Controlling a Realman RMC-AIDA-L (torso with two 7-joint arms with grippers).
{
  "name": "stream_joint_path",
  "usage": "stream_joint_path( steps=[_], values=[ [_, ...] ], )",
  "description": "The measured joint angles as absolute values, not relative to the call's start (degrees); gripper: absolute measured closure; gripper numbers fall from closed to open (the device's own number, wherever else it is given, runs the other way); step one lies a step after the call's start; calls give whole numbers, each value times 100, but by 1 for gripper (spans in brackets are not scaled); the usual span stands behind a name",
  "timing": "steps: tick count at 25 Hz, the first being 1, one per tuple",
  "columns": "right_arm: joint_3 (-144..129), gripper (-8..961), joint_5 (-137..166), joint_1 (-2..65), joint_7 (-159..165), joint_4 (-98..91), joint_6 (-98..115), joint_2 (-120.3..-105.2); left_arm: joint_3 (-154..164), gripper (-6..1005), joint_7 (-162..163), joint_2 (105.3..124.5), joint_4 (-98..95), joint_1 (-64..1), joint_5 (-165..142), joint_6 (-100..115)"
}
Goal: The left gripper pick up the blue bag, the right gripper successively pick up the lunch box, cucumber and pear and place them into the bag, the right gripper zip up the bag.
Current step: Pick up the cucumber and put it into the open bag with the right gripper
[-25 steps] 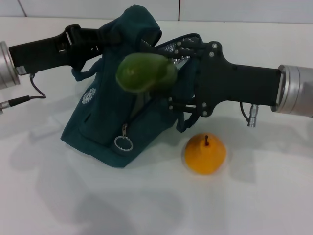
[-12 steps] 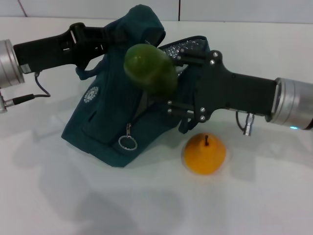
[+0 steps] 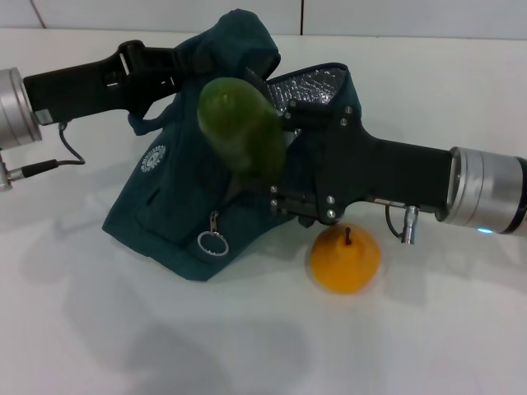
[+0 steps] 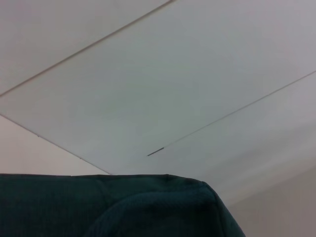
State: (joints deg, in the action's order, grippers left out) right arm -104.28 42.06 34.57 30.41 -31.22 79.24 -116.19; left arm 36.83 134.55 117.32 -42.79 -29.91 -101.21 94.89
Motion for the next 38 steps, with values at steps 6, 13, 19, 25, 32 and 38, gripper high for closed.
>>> stream_joint_path(
  steps=[6,13,19,25,32,38],
  values=[
    [-10437,398,4127,3428,3192,-2918,7858,-11619,3683,924,13449,11725,-4280,-3003,-10126,9493],
    [-10438,397,3920,3456,3258,-2692,7768,-11619,3685,924,13447,11724,-4280,-3006,-10135,9507],
    [-10493,397,3960,3563,3639,-2683,7650,-11619,3694,924,13447,11739,-4280,-3006,-10139,9544],
    [-10815,398,3975,3748,3963,-2736,7508,-11601,3701,925,13448,11747,-4280,-3006,-10141,9630],
    [-11116,397,3992,4061,4484,-2709,7216,-11575,3700,925,13442,11751,-4280,-2983,-10141,9716],
    [-11074,385,3999,4057,4566,-2741,7213,-11558,3700,925,13439,11751,-4281,-2945,-10110,9757]
  ],
)
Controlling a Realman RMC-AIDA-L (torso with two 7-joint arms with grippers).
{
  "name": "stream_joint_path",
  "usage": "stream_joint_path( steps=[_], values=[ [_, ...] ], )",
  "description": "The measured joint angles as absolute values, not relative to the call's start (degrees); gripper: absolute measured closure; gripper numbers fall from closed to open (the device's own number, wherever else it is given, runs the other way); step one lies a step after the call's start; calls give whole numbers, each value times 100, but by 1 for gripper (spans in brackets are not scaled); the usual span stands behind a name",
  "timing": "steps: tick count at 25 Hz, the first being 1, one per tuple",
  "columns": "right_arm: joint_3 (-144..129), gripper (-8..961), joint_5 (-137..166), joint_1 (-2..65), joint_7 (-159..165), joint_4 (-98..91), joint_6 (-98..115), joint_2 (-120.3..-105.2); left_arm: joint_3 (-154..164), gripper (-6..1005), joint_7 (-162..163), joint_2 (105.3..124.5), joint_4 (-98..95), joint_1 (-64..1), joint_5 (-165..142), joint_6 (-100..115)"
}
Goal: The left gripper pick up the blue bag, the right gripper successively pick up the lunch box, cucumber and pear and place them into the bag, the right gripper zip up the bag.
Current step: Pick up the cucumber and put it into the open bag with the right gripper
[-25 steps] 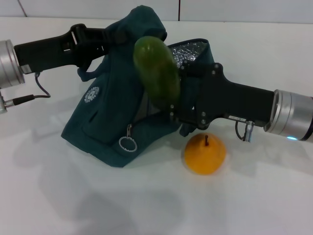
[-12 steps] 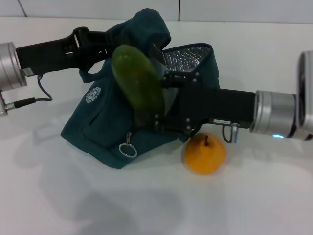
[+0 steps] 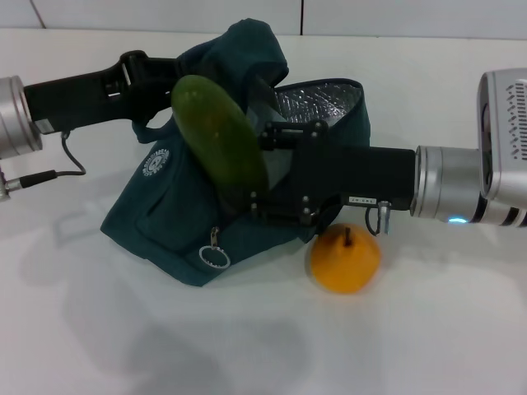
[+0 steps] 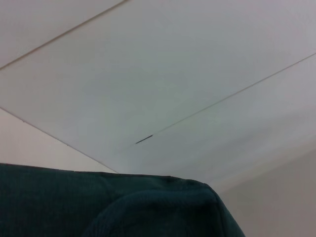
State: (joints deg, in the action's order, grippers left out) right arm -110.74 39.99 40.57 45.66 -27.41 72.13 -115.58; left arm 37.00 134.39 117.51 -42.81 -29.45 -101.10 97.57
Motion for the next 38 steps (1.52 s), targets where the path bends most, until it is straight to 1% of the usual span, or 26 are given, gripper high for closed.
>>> stream_joint_path(
  steps=[16,28,32,38],
  values=[
    [-11045,316,4033,4121,4871,-2748,7142,-11521,3691,924,13438,11721,-4280,-2997,-10101,9750],
    [-10841,246,4053,3973,4862,-2807,7192,-11531,3686,924,13438,11722,-4280,-2981,-10098,9756],
    [-10553,194,4066,3700,4652,-2815,7582,-11511,3688,924,13406,11732,-4280,-2974,-10097,9754],
    [-9541,207,4064,2810,4004,-2781,8845,-11433,3659,924,13295,11742,-4159,-2981,-10096,9722]
  ],
)
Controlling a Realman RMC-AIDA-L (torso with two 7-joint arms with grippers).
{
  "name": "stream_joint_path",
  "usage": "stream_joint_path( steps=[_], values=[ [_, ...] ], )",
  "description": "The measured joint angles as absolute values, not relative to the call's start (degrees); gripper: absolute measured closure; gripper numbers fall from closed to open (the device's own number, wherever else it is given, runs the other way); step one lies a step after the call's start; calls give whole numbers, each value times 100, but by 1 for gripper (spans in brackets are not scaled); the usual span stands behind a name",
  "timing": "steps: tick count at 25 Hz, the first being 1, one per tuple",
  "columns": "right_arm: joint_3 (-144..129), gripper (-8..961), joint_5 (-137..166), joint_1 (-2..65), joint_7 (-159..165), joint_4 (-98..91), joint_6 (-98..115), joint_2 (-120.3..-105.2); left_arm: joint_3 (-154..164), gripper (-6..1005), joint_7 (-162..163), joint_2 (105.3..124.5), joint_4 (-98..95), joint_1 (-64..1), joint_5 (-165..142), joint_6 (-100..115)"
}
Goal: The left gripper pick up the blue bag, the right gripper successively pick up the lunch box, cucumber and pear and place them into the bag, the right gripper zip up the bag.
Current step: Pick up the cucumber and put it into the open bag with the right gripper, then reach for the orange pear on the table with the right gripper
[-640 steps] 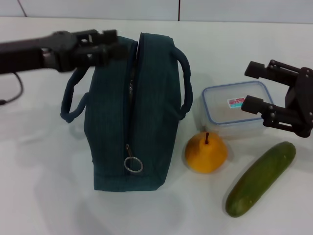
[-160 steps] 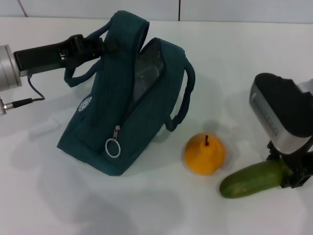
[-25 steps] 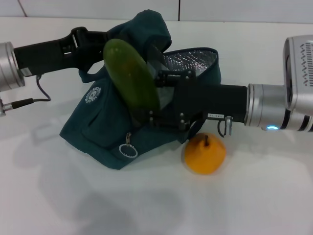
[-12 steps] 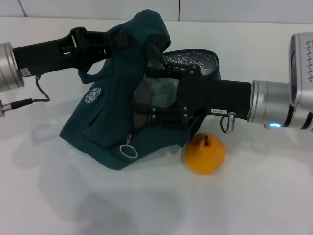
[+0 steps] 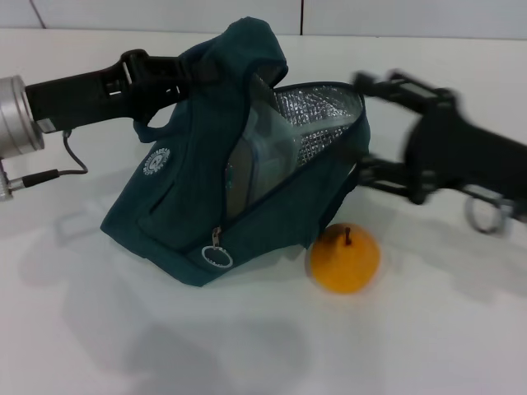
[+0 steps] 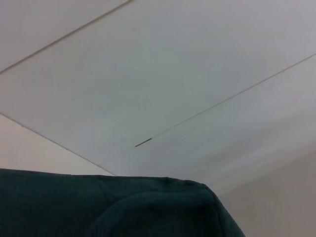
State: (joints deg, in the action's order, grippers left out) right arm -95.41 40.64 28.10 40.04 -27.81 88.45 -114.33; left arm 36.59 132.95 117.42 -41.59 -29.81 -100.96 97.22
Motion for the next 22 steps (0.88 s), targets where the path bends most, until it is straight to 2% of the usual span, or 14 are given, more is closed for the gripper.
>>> stream_joint_path(
  steps=[5,7,15,19,22],
  values=[
    [-9220,212,4082,2230,3835,-2649,9258,-11243,3641,925,13165,11731,-4107,-2981,-10096,9685],
    [-9215,213,4215,2113,3796,-2487,9268,-11235,3638,925,13107,11727,-4101,-2976,-10096,9616],
    [-9231,280,5235,1986,3651,-2203,8798,-11520,3638,925,12905,11693,-4040,-3000,-10089,9413],
    [-9275,388,5301,1987,3639,-2206,8526,-11561,3638,924,12878,11684,-4040,-3002,-10089,9400],
    [-9277,386,5297,2009,3634,-2212,8441,-11570,3639,924,12862,11684,-4040,-3004,-10089,9398]
  ],
)
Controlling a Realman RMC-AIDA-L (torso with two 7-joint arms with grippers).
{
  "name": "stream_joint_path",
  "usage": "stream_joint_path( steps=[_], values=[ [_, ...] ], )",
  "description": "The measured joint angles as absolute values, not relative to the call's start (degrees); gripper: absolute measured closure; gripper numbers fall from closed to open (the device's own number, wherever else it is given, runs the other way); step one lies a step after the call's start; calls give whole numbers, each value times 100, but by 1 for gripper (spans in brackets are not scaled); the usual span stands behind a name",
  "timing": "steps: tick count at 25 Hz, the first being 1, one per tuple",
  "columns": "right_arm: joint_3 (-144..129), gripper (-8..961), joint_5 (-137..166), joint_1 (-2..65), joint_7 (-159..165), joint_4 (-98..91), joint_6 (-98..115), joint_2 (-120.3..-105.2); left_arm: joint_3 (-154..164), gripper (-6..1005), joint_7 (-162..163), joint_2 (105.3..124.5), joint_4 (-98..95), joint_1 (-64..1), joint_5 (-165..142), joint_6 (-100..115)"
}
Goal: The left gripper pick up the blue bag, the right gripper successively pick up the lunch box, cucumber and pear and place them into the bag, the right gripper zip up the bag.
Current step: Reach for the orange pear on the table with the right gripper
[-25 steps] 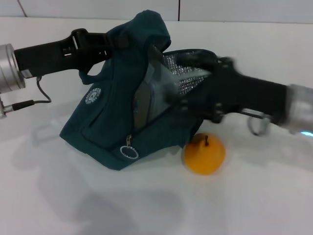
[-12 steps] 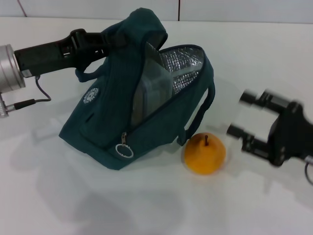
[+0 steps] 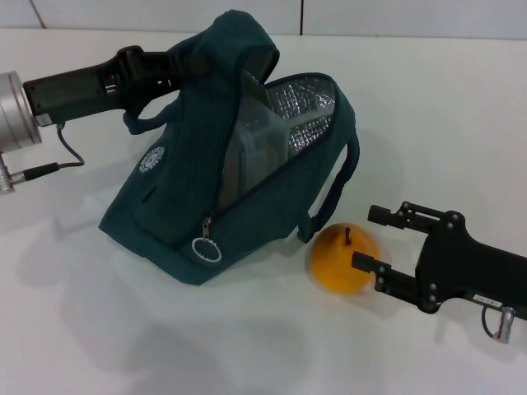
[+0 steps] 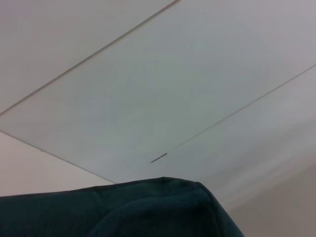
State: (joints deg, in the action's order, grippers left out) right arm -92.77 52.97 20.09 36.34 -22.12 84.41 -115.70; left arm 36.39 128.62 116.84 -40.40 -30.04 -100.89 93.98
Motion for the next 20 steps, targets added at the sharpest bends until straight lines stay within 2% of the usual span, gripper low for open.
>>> stream_joint_path(
  steps=[20],
  values=[
    [-9445,523,5268,2194,3657,-2271,8071,-11616,3639,925,12814,11689,-4043,-2984,-10089,9396]
  ],
)
